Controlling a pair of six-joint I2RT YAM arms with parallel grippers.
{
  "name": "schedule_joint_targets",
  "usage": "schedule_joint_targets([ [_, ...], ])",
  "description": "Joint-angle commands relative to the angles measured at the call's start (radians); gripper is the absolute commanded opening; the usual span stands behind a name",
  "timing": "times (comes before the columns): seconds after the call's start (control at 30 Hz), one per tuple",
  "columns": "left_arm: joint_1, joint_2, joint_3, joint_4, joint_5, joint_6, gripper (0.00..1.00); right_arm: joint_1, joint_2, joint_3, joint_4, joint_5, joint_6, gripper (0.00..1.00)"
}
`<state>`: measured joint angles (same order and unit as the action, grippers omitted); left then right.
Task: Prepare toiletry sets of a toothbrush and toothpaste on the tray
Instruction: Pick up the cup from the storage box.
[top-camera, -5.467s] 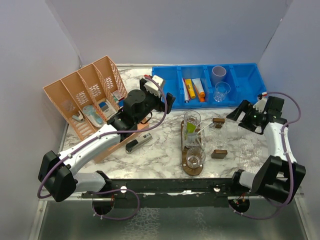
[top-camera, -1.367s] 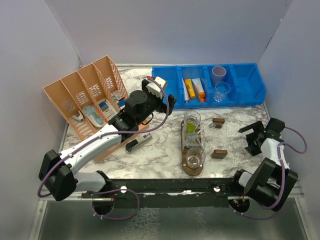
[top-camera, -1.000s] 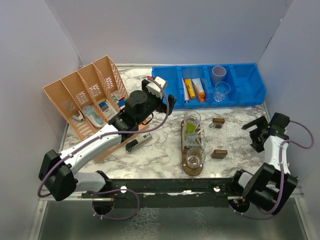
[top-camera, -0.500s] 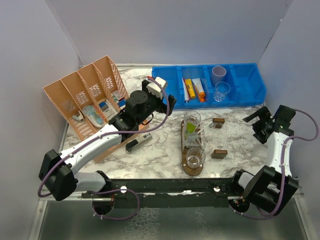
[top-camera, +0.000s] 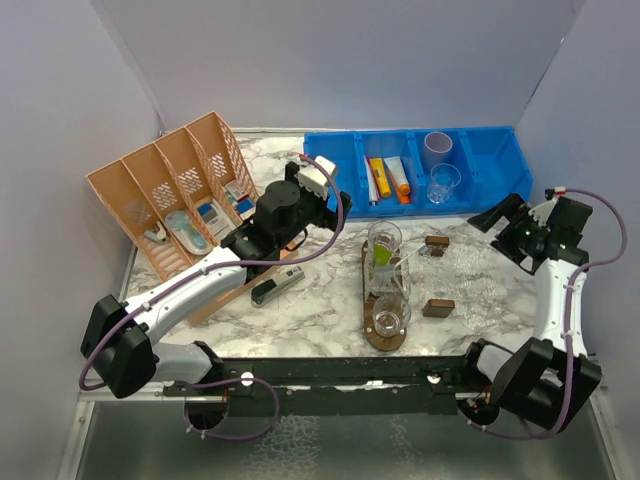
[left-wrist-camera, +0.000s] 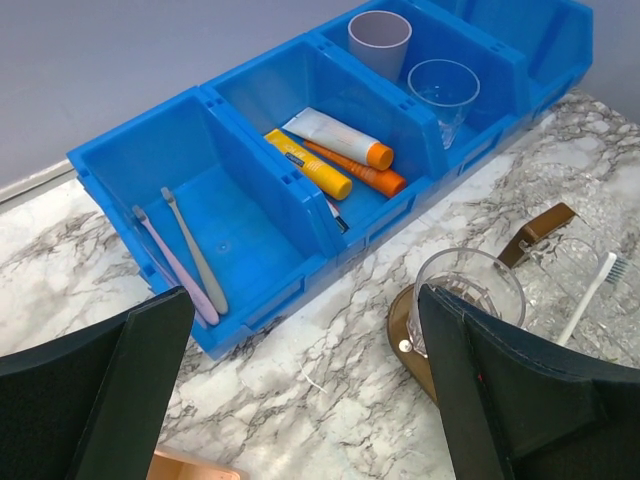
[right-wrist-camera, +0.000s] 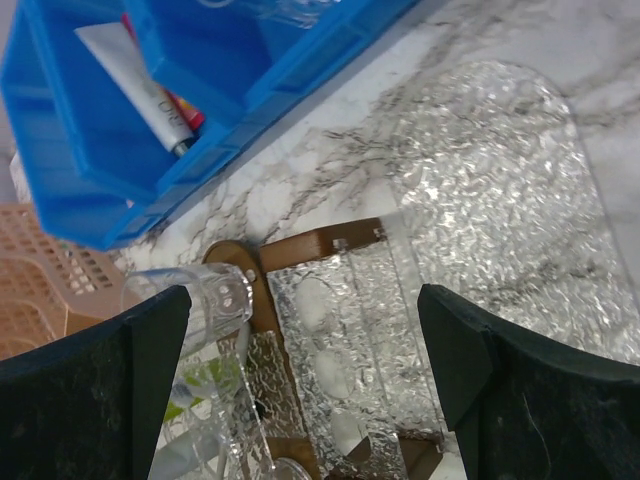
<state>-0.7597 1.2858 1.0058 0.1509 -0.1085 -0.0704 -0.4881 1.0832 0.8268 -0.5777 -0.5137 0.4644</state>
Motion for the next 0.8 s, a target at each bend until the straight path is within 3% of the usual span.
schedule_joint_targets([
  [0.0, -0.003, -0.010, 0.026, 0.015, -0.048, 0.018, 0.99, 0.061, -0.032, 0.078, 0.063, -0.140, -0.082, 0.98],
  [0.17, -0.004, -0.019, 0.018, 0.017, -0.097, 0.040, 0.99, 0.203, -0.012, 0.130, 0.109, -0.061, -0.086, 0.97],
  [0.4, -0.004, -0.039, 0.010, 0.026, -0.130, 0.065, 0.99, 0.423, 0.199, 0.277, 0.108, 0.153, -0.119, 0.94],
  [0.77, 0.004, -0.038, 0.017, 0.027, -0.111, 0.051, 0.99, 0.479, 0.569, 0.627, 0.005, 0.428, -0.252, 0.79],
])
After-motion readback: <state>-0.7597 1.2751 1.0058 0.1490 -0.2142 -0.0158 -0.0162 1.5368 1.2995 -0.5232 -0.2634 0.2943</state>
